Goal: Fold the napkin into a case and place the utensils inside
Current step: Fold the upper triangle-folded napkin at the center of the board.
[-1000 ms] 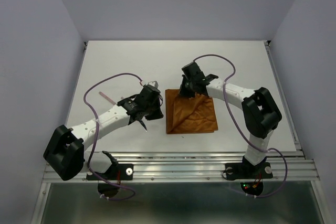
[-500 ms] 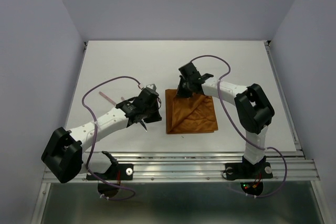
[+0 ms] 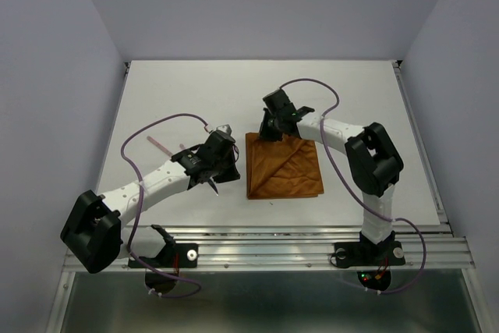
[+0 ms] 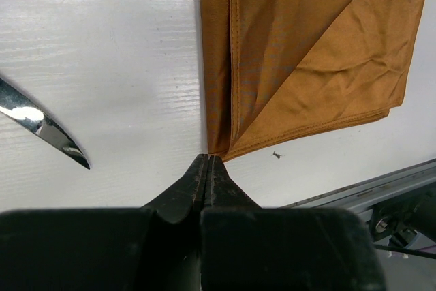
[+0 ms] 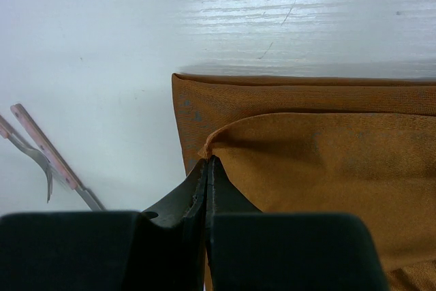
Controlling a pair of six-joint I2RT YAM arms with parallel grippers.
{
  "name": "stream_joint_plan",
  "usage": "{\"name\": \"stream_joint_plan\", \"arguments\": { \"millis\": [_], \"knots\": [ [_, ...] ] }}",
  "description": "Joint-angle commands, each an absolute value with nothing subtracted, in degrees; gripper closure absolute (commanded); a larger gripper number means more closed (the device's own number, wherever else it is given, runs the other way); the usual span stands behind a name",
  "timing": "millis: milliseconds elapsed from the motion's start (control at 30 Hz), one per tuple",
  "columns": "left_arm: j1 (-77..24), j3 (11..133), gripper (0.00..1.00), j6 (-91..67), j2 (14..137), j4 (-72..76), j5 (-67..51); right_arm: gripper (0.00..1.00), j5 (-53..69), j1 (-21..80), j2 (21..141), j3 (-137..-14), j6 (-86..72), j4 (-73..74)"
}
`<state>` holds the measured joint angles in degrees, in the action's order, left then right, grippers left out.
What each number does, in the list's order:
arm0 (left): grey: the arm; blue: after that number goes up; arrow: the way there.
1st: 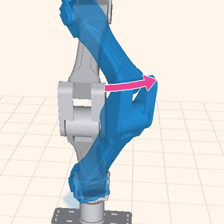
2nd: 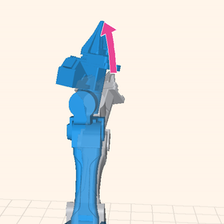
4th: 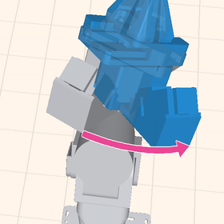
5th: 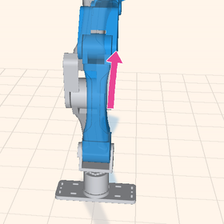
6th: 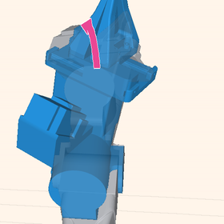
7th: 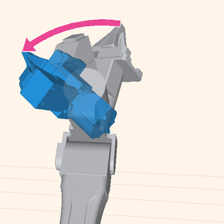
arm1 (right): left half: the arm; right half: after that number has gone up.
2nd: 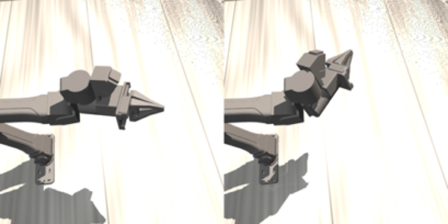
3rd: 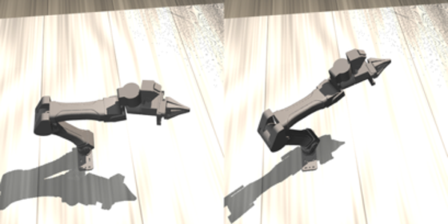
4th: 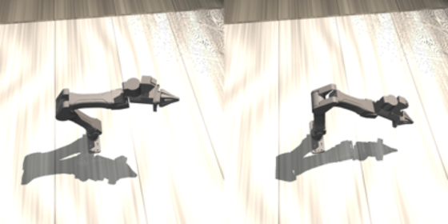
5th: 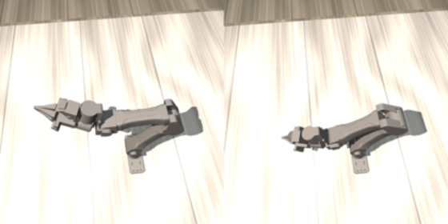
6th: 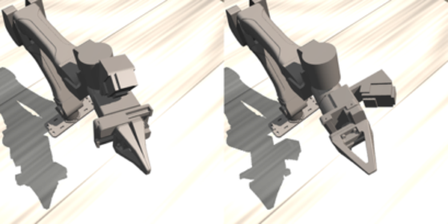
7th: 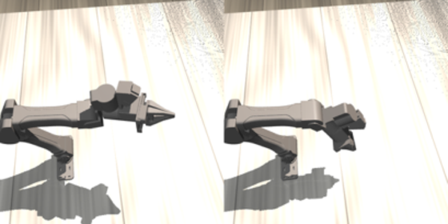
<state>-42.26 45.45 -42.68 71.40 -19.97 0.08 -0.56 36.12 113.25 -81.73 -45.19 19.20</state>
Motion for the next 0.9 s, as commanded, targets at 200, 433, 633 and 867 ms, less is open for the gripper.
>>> {"name": "stream_joint_plan", "arguments": {
  "millis": [200, 433, 633, 867],
  "knots": [
    [-41.92, 44.56, 1.0, -43.16, 69.17, -20.21, 0.44, 0.99, -0.53, 36.39, 114.78, -84.9, -44.65, 17.49],
    [-41.92, 44.56, 1.0, -43.24, 68.99, -20.74, 0.44, 0.99, 1.22, 36.39, 115.31, -85.6, -44.56, 17.49],
    [-42.01, 44.74, 1.0, -43.07, 68.91, -21.35, 0.97, 0.99, 2.28, 36.39, 116.28, -87.1, -44.3, 17.49],
    [-41.92, 43.95, 1.0, -43.33, 67.85, -21.53, 1.41, 0.92, 3.34, 36.39, 117.42, -88.06, -44.12, 17.49]
  ]
}}
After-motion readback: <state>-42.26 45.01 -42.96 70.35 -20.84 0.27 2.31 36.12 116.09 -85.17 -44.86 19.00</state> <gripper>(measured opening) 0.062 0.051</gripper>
